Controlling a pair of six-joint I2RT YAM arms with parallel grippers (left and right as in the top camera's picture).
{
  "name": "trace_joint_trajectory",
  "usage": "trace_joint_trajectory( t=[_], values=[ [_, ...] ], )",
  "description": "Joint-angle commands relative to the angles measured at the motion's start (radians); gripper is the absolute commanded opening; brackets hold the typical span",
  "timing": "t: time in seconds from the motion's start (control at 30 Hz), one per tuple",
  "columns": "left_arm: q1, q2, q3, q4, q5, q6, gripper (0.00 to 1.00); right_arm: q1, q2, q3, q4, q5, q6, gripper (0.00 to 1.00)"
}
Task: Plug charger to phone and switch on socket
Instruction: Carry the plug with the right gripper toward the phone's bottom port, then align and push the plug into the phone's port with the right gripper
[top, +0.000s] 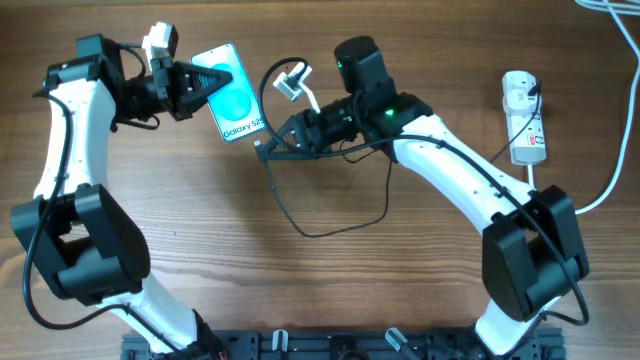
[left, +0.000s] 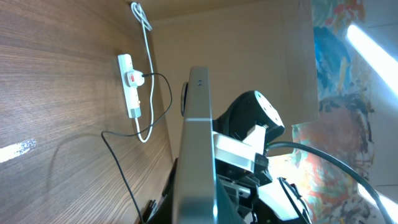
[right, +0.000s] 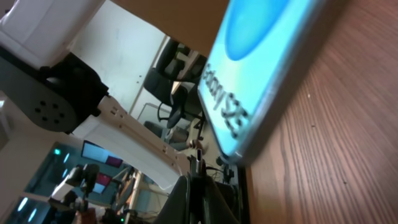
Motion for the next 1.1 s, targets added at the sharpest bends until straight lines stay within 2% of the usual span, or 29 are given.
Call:
trace_joint_trajectory(
  t=[0.0, 0.33, 1.07],
  values=[
    [-0.004, -0.028, 0.013, 0.003, 0.056, 0.019, 0.04, 0.008, 0.006, -0.006, 0.024, -0.032, 0.047, 0.04],
    [-0.048, -0.028, 0.013, 0.008, 0.056, 0.02, 0.04, 0.008, 0.006, -0.006, 0.031, -0.005, 0.079, 0.04],
    [-0.047, -0.028, 0.013, 0.007, 0.056, 0.019, 0.04, -0.022, 0.006, -0.006, 0.002, 0.021, 0.079, 0.04]
  ],
)
